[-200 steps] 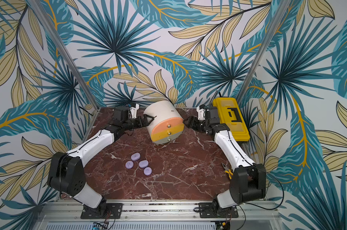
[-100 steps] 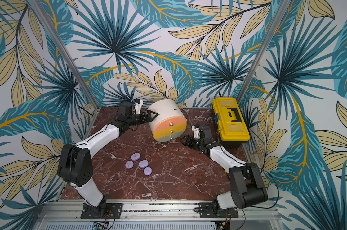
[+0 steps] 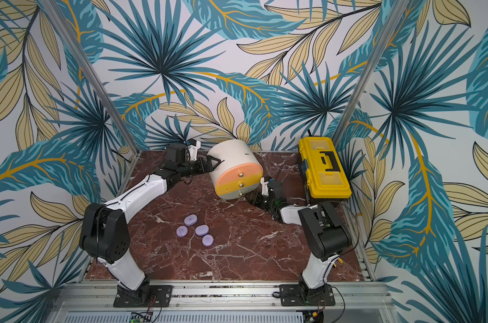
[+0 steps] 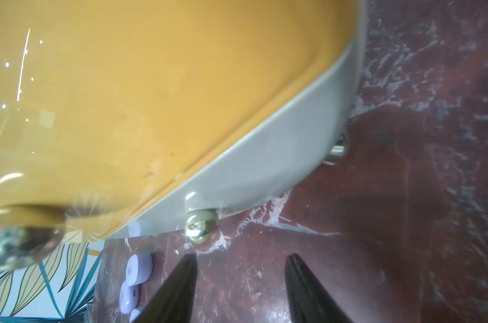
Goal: Put the bluetooth earphones in the drawer according to color
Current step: Open the drawer in the storage box.
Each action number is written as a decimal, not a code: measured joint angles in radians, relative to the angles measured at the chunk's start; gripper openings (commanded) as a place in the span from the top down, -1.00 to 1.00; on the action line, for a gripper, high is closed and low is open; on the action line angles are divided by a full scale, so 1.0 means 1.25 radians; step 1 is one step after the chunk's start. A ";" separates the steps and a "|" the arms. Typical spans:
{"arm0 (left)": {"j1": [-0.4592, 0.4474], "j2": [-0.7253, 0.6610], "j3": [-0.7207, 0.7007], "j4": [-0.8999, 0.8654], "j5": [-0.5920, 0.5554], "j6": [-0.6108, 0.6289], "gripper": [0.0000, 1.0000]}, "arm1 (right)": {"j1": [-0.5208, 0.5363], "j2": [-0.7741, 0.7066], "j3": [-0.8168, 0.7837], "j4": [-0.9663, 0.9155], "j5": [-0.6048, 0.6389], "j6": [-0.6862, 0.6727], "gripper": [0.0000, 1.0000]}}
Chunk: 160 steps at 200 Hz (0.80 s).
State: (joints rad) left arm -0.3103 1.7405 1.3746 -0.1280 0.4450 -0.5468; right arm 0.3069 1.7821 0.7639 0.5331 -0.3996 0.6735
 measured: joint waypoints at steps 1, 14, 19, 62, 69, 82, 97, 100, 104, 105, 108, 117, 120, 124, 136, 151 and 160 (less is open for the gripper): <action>0.000 0.000 0.000 0.000 0.000 0.000 -1.00 | 0.000 0.001 0.000 0.002 0.000 0.000 -0.12; 0.000 0.000 0.000 0.000 0.000 0.000 -1.00 | 0.011 0.016 0.001 0.026 0.007 0.003 -0.12; 0.000 0.000 0.000 0.000 0.000 0.000 -1.00 | 0.015 0.021 0.002 0.035 0.010 0.005 -0.12; 0.001 -0.001 0.000 -0.001 0.000 0.000 -1.00 | 0.035 0.046 0.002 0.096 0.031 0.023 0.03; 0.001 -0.001 0.000 -0.001 0.000 0.000 -1.00 | 0.037 0.050 0.002 0.106 0.034 0.026 0.05; 0.001 -0.001 0.000 -0.001 0.000 0.001 -1.00 | 0.043 0.056 0.002 0.125 0.045 0.031 0.05; 0.002 -0.001 0.000 -0.001 0.001 0.001 -1.00 | 0.049 0.061 0.002 0.140 0.057 0.037 0.06; 0.002 -0.001 0.000 -0.001 0.001 0.001 -1.00 | 0.049 0.063 0.003 0.143 0.058 0.039 0.07; 0.002 -0.001 0.000 -0.001 0.001 0.001 -1.00 | 0.050 0.064 0.003 0.145 0.060 0.040 0.09; 0.002 -0.001 0.000 -0.001 0.001 0.001 -1.00 | 0.050 0.065 0.003 0.146 0.060 0.041 0.10; 0.002 -0.001 0.000 -0.001 0.001 0.001 -1.00 | 0.051 0.066 0.003 0.149 0.062 0.042 0.11; 0.002 -0.001 0.000 -0.001 0.001 0.001 -1.00 | 0.052 0.070 0.004 0.159 0.065 0.047 0.13; 0.002 -0.001 0.000 -0.001 0.001 0.001 -1.00 | 0.053 0.072 0.005 0.161 0.066 0.048 0.14; 0.002 -0.001 0.000 -0.001 0.002 0.001 -1.00 | 0.054 0.072 0.005 0.163 0.068 0.049 0.14; 0.003 -0.001 0.000 -0.001 0.003 0.002 -1.00 | 0.057 0.073 0.005 0.168 0.075 0.054 0.16; 0.003 -0.002 -0.001 -0.001 0.005 0.004 -1.00 | 0.060 0.074 0.005 0.174 0.082 0.062 0.22; 0.004 -0.002 -0.001 -0.001 0.005 0.005 -1.00 | 0.063 0.074 0.005 0.178 0.087 0.063 0.23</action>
State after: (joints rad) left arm -0.3058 1.7374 1.3735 -0.1295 0.4511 -0.5411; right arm 0.3851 1.8740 0.7708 0.7559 -0.2913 0.7528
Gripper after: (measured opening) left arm 0.999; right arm 0.391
